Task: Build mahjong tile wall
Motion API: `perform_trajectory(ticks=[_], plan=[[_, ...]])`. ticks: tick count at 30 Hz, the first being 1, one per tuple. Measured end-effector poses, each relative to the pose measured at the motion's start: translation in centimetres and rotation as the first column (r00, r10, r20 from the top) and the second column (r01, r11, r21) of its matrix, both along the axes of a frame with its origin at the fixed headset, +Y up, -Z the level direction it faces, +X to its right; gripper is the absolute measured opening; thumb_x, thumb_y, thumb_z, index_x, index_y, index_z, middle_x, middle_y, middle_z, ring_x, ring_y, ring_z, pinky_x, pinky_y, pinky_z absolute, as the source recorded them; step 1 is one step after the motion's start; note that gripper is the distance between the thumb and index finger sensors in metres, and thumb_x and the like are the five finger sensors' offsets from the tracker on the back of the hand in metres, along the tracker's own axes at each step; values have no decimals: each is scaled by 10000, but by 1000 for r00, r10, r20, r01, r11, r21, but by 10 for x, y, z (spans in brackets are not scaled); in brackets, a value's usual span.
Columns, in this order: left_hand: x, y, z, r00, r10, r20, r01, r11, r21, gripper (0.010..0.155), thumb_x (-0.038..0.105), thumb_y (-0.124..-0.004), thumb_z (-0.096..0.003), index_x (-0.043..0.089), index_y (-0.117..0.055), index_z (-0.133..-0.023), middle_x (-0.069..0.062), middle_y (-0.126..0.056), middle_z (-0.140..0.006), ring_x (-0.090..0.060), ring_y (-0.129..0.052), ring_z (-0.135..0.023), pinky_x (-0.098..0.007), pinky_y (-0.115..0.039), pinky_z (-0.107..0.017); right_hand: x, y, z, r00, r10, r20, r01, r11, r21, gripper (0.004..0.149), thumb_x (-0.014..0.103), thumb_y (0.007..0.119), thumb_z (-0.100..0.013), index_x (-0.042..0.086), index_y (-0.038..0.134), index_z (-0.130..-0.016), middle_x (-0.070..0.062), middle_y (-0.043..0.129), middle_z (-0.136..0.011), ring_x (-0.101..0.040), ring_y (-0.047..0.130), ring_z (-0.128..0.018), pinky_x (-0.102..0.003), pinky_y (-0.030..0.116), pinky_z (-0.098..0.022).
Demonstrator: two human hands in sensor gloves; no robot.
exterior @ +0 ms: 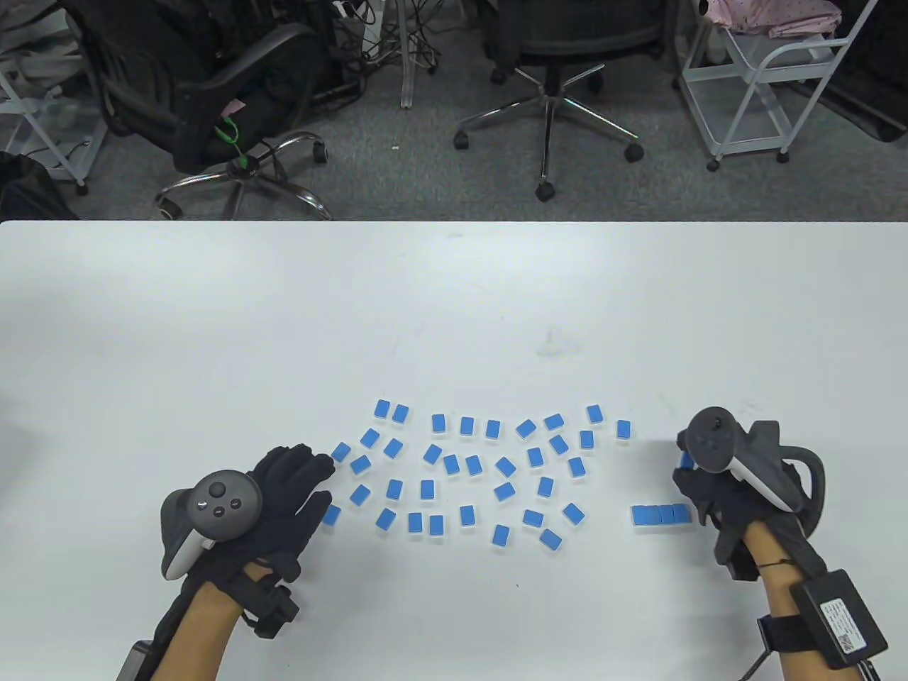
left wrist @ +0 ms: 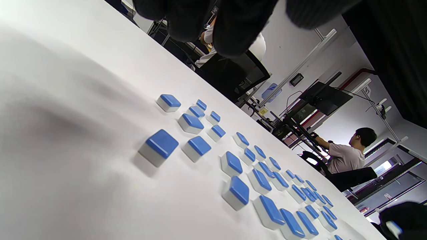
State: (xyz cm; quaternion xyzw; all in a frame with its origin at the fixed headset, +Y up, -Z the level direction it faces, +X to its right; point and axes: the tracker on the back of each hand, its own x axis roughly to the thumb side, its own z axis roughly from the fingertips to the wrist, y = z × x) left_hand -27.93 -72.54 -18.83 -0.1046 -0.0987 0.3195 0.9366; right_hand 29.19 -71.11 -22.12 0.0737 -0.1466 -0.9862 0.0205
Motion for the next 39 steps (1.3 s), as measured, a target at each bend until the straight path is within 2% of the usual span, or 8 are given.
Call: perform_trajectory(ticks=[2, 4, 5, 7, 12, 39], plan=[[0, 0, 0, 1000, 1, -3, -1, 1000, -3, 654, 592, -568, -507, 321, -571, -1102, -38, -420, -1214, -352, -297, -1137, -666, -249, -776, 11, -17, 11, 1000, 6, -7, -7, 998, -57, 550, 468, 880, -343, 352, 712, -854, 12, 846, -918, -324, 856, -856, -609, 656, -694], [0, -2, -1, 1000, 5, 3, -5, 1000, -13, 653, 592, -568, -508, 323, -568, -1103, -39, -420, -1215, -352, -296, -1138, -666, -248, -777, 19, -30, 17, 998, -69, -8, 68, 992, -107, 551, 457, 893, -337, 355, 719, -850, 11, 816, -924, -312, 833, -863, -609, 657, -699], [1, -3, 0, 1000, 3, 9, -3, 1000, -21, 654, 592, -567, -509, 321, -566, -1104, -39, -418, -1215, -352, -294, -1138, -666, -247, -777, 21, -30, 19, 994, -108, 8, 108, 986, -125, 552, 438, 903, -342, 350, 716, -853, 5, 766, -948, -318, 774, -887, -617, 627, -709], [2, -4, 0, 1000, -2, 8, 2, 1000, -24, 655, 593, -568, -508, 320, -570, -1103, -38, -424, -1213, -353, -300, -1137, -667, -253, -776, 20, -28, 19, 998, -69, -12, 68, 993, -96, 553, 433, 925, -325, 349, 744, -841, 8, 821, -927, -300, 832, -864, -611, 636, -711], [1, -5, 0, 1000, 7, -11, -7, 999, -34, 653, 591, -568, -507, 320, -569, -1101, -39, -422, -1212, -353, -299, -1136, -665, -254, -777, 11, -31, 17, 999, -8, -49, 5, 997, -72, 561, 423, 939, -305, 351, 761, -832, 15, 833, -893, -284, 849, -836, -595, 646, -710], [-3, -6, 0, 1000, 8, -13, -9, 999, -36, 653, 590, -569, -507, 317, -571, -1101, -42, -431, -1210, -357, -321, -1134, -665, -277, -778, 9, -36, 17, 997, -47, -59, 44, 998, -47, 554, 409, 949, -299, 360, 781, -825, 19, 853, -869, -281, 863, -813, -593, 655, -703]])
